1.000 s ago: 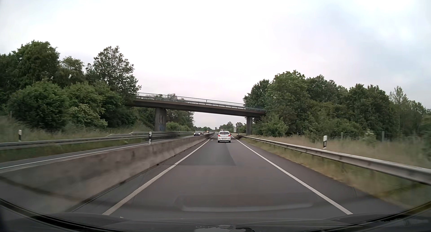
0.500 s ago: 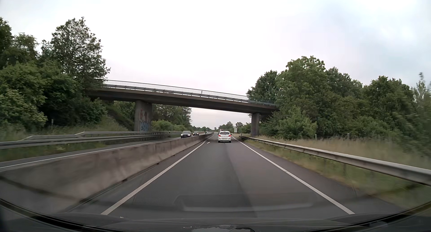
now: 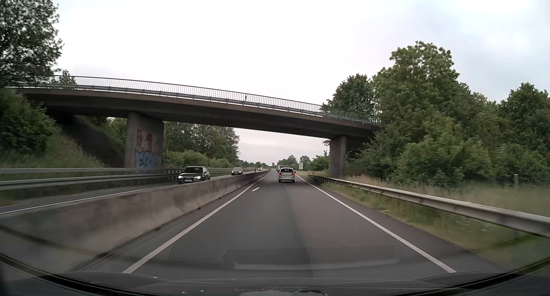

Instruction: Follow the waypoints while adhering to traffic rules and regulations

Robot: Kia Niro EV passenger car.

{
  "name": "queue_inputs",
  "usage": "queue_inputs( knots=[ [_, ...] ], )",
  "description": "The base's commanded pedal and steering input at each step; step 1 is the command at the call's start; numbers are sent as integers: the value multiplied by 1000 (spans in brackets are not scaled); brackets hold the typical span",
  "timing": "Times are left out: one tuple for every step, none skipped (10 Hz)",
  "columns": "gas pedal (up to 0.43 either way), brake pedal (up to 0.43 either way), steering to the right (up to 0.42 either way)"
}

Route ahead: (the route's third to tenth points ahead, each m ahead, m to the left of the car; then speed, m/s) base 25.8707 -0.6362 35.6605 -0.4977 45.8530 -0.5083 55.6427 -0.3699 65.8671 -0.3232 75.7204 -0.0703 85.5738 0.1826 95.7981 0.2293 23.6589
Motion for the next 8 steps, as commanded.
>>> queue_inputs(
  knots=[
    [169, 0, 6],
    [220, 0, 8],
    [268, 0, 9],
    [280, 0, 9],
    [280, 0, 8],
    [280, 0, 8],
    [280, 0, 8],
    [280, 0, 7]
  ],
)
